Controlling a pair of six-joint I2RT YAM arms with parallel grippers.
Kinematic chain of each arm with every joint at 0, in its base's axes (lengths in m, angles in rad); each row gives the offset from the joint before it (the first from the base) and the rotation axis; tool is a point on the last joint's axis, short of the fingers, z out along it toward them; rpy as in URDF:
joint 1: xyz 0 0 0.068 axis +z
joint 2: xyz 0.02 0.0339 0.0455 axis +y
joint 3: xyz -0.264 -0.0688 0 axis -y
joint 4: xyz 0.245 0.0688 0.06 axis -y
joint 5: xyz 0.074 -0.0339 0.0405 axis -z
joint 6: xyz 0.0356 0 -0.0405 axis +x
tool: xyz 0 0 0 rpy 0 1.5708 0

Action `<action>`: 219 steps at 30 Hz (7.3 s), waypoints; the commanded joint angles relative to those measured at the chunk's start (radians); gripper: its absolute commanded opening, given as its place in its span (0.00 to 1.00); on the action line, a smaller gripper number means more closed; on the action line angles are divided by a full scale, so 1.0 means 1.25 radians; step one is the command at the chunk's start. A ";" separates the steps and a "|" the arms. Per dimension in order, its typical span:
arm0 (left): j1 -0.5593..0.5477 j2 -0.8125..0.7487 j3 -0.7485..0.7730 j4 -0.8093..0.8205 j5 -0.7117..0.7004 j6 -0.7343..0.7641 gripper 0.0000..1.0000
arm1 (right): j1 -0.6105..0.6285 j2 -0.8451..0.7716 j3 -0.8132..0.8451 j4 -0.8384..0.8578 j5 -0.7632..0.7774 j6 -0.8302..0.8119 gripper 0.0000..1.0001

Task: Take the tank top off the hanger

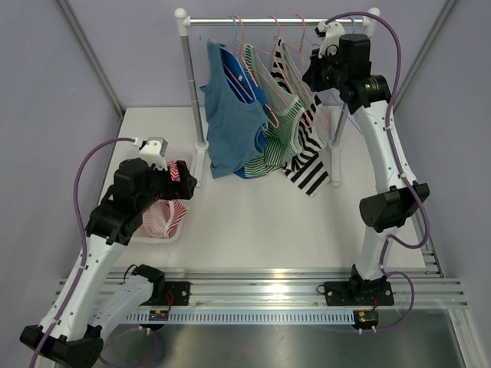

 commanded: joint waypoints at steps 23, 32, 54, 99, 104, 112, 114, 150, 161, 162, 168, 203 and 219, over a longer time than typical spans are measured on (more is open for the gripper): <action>-0.025 -0.008 0.070 0.040 0.074 -0.055 0.99 | 0.009 -0.250 -0.078 -0.015 0.028 0.103 0.00; -0.215 0.058 0.214 0.053 -0.072 -0.116 0.99 | 0.006 -0.471 -0.311 -0.017 0.066 0.141 0.00; -0.576 0.618 0.735 0.372 -0.065 0.123 0.99 | 0.009 -0.885 -0.400 -0.308 -0.111 0.162 0.00; -0.434 0.397 0.377 0.323 -0.222 -0.021 0.00 | 0.081 -1.094 -0.619 -0.177 -0.225 0.039 0.00; -0.469 0.282 0.228 0.354 -0.149 -0.054 0.00 | 0.081 -1.138 -0.844 0.295 -0.239 0.239 0.00; -0.471 0.188 0.092 0.246 -0.116 -0.036 0.00 | 0.082 -1.056 -1.091 0.957 -0.095 0.368 0.00; -0.483 0.183 0.063 0.224 -0.169 -0.043 0.00 | 0.081 -1.037 -1.091 0.993 -0.036 0.362 0.00; -0.547 0.051 0.073 -0.119 -0.474 -0.162 0.99 | -0.025 -0.305 -0.220 0.024 0.080 0.153 0.00; -0.549 0.073 0.079 -0.141 -0.509 -0.169 0.99 | -0.037 -0.021 0.145 -0.098 0.068 0.124 0.00; -0.549 0.076 0.079 -0.137 -0.504 -0.171 0.99 | -0.036 -0.019 0.144 -0.102 0.070 0.126 0.00; -0.552 0.119 0.063 -0.043 -0.417 -0.167 0.99 | -0.036 -0.055 0.032 -0.052 0.059 0.140 0.00; -0.612 0.874 0.195 0.241 -0.136 0.016 0.99 | -0.037 -0.771 -0.516 -0.038 -0.031 0.151 1.00; -0.612 0.761 0.168 0.138 -0.240 -0.123 0.00 | -0.037 -0.811 -0.525 0.008 -0.079 0.159 1.00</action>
